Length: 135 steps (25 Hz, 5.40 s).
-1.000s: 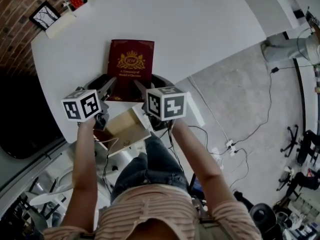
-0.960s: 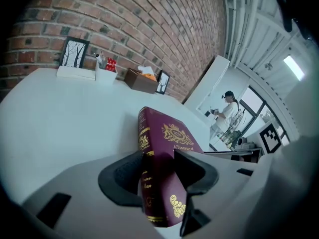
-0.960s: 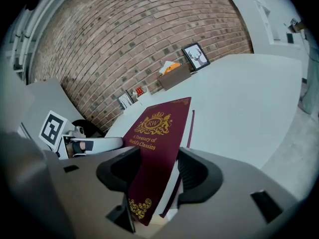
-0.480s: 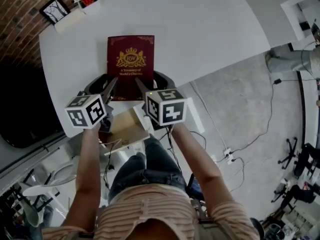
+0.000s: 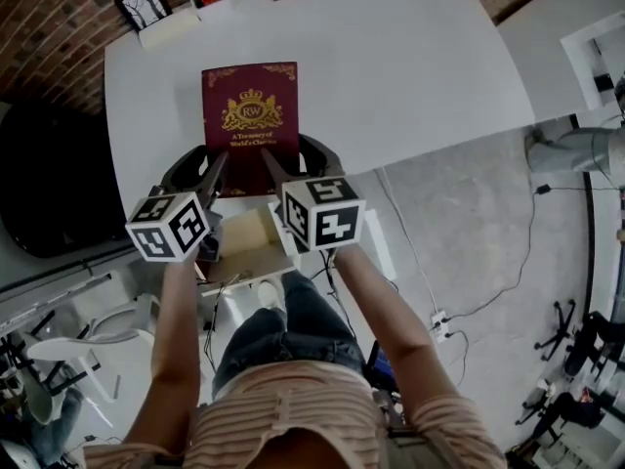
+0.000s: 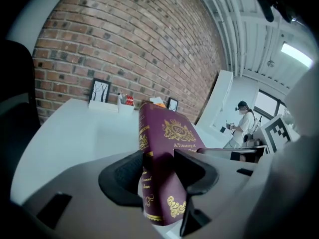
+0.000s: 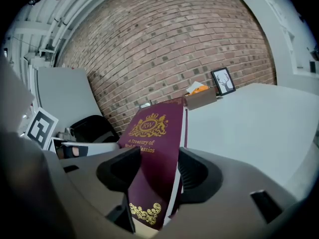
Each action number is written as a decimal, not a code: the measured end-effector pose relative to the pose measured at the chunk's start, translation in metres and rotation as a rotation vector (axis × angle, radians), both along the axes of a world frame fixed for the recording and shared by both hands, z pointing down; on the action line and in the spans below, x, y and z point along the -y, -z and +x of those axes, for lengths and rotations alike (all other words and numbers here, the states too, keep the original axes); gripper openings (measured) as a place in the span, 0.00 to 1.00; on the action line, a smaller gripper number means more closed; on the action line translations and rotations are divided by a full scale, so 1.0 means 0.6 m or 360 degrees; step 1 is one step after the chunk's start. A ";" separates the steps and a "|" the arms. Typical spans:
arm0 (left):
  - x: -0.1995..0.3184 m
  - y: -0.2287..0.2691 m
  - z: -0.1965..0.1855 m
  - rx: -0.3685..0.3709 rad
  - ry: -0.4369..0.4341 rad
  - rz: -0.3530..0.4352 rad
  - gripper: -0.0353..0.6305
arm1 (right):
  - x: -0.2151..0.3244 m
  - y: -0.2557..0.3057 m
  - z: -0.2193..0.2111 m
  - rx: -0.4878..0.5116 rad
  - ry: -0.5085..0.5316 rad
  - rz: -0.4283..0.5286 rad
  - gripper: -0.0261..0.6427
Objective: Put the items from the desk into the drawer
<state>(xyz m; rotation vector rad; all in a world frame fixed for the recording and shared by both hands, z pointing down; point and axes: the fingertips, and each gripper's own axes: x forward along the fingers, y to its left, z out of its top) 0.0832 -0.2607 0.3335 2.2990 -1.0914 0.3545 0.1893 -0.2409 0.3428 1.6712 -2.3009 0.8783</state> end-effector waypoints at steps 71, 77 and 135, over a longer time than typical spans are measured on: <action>-0.478 -0.190 -0.326 -0.0022 0.0245 -0.0419 0.35 | -0.450 -0.177 -0.319 -0.0057 0.0248 -0.0301 0.39; -0.478 -0.219 -0.328 0.0034 0.0227 -0.0514 0.35 | -0.451 -0.210 -0.322 -0.0027 0.0245 -0.0415 0.39; -0.294 -0.508 -0.304 0.0292 0.0463 -0.0658 0.32 | -0.238 -0.485 -0.302 -0.0151 0.0217 -0.0402 0.39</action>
